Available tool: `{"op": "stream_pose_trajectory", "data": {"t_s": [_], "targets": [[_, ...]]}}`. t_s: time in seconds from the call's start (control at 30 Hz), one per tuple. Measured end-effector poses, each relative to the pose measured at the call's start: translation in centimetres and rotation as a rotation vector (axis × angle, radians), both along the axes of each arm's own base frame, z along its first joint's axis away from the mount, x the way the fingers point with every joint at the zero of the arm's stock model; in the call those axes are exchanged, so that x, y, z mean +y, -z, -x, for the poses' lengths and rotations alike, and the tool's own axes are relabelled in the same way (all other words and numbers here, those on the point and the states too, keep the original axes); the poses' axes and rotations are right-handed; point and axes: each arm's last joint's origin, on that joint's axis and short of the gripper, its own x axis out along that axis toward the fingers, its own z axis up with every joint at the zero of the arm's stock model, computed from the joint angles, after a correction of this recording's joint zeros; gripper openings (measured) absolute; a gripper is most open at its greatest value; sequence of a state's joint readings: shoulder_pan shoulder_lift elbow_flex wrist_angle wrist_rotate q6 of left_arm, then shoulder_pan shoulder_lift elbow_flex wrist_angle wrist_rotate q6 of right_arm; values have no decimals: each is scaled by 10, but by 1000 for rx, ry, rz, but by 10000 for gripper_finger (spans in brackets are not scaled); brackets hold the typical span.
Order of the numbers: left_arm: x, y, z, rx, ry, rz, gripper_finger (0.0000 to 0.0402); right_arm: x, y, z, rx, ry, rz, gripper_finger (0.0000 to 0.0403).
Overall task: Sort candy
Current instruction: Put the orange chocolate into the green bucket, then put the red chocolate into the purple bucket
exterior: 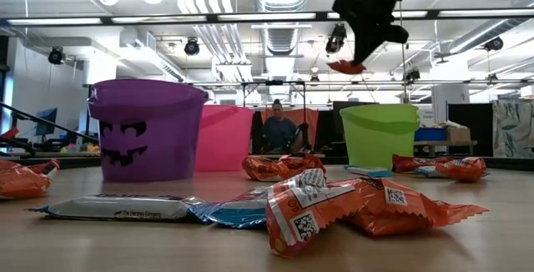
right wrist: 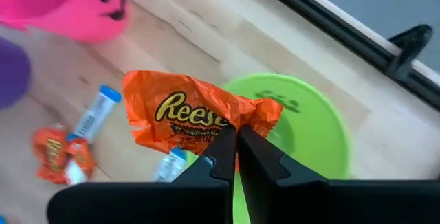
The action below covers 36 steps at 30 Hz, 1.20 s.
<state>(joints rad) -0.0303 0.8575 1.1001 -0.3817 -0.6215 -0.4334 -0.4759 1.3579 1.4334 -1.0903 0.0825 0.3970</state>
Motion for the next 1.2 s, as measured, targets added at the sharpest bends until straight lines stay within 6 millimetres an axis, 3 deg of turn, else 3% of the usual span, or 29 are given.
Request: {"op": "stream_pose_trajectory", "data": {"t_s": [0.27,0.47,0.63,0.93,1.2], "targets": [[2,-16,-3,-37,-77,0,77,-7,-2,10,30,-16,14,8],[1,-14,-10,-14,-81,61,77,-22,2,15,64,-19,27,8],[1,-14,-5,54,-84,173,77,-17,4,27,158,8,-60,8],[0,-10,-8,169,-116,260,77,-21,45,21,241,13,-89,10],[-1,-12,-20,192,-100,271,77,-22,49,20,217,12,-57,72]]}}
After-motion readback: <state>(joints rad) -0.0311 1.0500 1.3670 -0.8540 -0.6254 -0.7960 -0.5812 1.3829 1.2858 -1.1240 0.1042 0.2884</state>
